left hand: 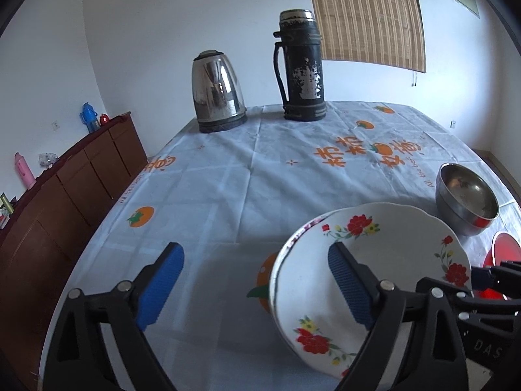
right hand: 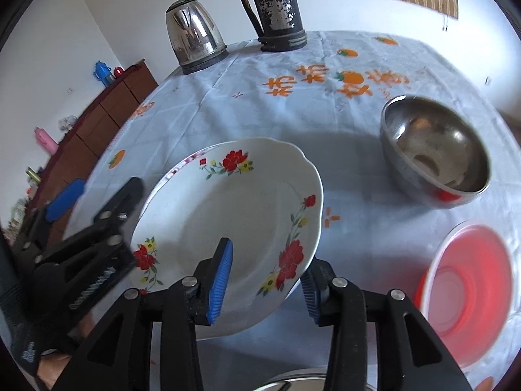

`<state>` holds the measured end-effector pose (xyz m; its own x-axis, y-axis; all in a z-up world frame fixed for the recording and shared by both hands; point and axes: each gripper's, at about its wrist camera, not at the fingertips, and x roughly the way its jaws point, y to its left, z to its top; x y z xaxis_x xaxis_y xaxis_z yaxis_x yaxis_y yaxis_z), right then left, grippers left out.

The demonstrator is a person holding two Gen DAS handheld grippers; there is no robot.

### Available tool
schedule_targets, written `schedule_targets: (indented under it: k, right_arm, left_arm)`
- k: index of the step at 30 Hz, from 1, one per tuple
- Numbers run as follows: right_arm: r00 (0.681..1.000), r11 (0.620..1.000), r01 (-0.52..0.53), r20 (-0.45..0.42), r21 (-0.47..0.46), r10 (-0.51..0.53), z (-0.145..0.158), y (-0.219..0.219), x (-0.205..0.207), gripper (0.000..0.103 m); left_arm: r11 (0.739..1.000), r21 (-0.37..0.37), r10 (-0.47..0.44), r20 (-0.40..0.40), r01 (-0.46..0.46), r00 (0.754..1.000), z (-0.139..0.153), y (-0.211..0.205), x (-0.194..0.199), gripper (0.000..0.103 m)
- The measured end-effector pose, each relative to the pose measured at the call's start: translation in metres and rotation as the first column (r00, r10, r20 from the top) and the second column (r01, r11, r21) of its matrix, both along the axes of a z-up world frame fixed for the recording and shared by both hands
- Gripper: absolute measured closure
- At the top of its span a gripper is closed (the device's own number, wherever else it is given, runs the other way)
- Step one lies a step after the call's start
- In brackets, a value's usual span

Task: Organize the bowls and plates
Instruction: 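Lower the red-flowered plate onto the stacked plates with the right tool, then open the right tool and move it toward the pink plastic bowl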

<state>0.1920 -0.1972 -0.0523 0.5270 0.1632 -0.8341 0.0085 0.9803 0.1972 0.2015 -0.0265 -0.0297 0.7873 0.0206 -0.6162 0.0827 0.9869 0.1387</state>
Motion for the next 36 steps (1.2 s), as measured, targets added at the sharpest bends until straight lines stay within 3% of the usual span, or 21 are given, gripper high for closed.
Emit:
schedule_targets:
  k: [7,13,18,24,36]
  right_arm:
    - [0.999,0.998,0.035,0.019,-0.058,-0.034,-0.010,-0.012,0.004,0.055]
    - [0.989,0.995,0.058,0.137,-0.076,-0.047,0.018,-0.012,-0.013,0.055]
    - [0.963,0.992,0.074,0.264,-0.098,-0.046,0.043,-0.006,-0.040,0.055]
    - [0.934,0.994,0.064,0.356,-0.094,-0.026,0.060,0.001,-0.067,0.055]
    - [0.933,0.997,0.064,0.358,-0.050,-0.042,0.057,-0.011,-0.112,0.055]
  left_arm:
    - [1.000,-0.014,0.009,-0.002,-0.009,1.000,0.001,0.006,-0.002,0.011]
    - [0.999,-0.027,0.020,0.008,-0.020,1.000,0.000,0.008,-0.008,0.011]
    - [0.998,-0.041,0.038,0.027,-0.037,0.999,0.003,0.007,-0.019,0.011]
    - [0.996,-0.073,0.052,0.082,-0.046,0.995,0.013,0.007,-0.047,0.008]
    - [0.994,-0.113,0.002,0.070,0.006,0.998,0.014,-0.001,-0.086,0.003]
